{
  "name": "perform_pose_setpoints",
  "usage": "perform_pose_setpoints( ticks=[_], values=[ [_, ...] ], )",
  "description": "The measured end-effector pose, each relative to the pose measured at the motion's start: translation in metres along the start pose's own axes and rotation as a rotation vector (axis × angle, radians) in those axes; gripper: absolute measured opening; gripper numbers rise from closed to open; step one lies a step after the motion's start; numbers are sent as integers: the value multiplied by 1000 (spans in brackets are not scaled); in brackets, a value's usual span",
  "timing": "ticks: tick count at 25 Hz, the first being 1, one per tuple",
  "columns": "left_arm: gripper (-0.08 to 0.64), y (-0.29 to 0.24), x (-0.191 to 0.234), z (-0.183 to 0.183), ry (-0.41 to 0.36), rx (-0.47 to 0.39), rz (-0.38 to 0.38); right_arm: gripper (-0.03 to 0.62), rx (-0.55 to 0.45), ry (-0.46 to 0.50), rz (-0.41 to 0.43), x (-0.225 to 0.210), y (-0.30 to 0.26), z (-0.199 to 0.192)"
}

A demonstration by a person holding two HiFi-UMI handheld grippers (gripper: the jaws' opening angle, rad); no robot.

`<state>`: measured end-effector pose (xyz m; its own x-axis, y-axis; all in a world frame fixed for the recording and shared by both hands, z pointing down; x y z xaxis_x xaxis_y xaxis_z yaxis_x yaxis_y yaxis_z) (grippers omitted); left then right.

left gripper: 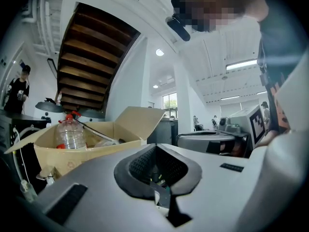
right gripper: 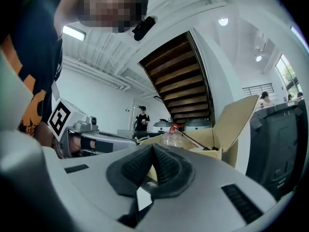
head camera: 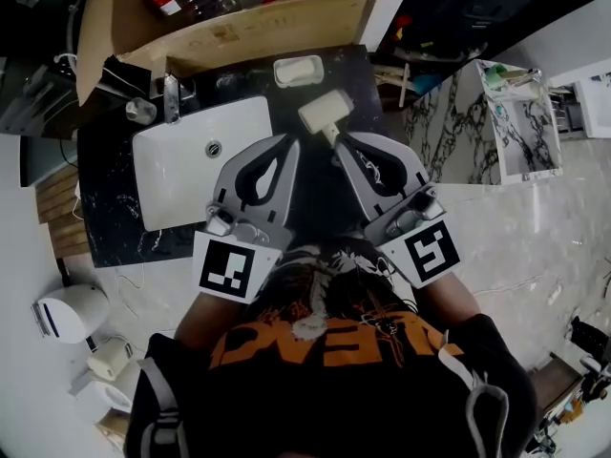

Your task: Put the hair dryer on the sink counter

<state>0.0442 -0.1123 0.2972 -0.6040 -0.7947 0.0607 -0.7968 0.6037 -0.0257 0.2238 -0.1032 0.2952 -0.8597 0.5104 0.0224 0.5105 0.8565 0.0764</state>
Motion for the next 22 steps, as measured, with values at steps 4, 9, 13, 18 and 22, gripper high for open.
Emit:
perform_pose_setpoints(
  ticks=[4,9,13,18,22],
  values=[
    [21,-5,2,-2,-3,17,2,14,4,-2,-7,-7,0,-2],
    [21,-10,6,-2,-4,19,26,14,0,-8,4,-15,1,-4],
    [21,-14,8,-2,-26,26,45,13,2,-11,5,-22,2,-6],
    [21,-12,13,-5,-42,35,58,13,7,-1,18,-26,2,-6],
    [22,-16,12,-5,-24,32,57,13,13,0,22,-28,1,-6]
  ],
)
Point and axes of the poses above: the fingertips, and each gripper's own axes: y backward along the fingers, x to its left, z out of its top, the point moved 10 cm from there along y, backward along the fingers, and after that the axes turned 10 degrees about -z, right-handed, at the moved point
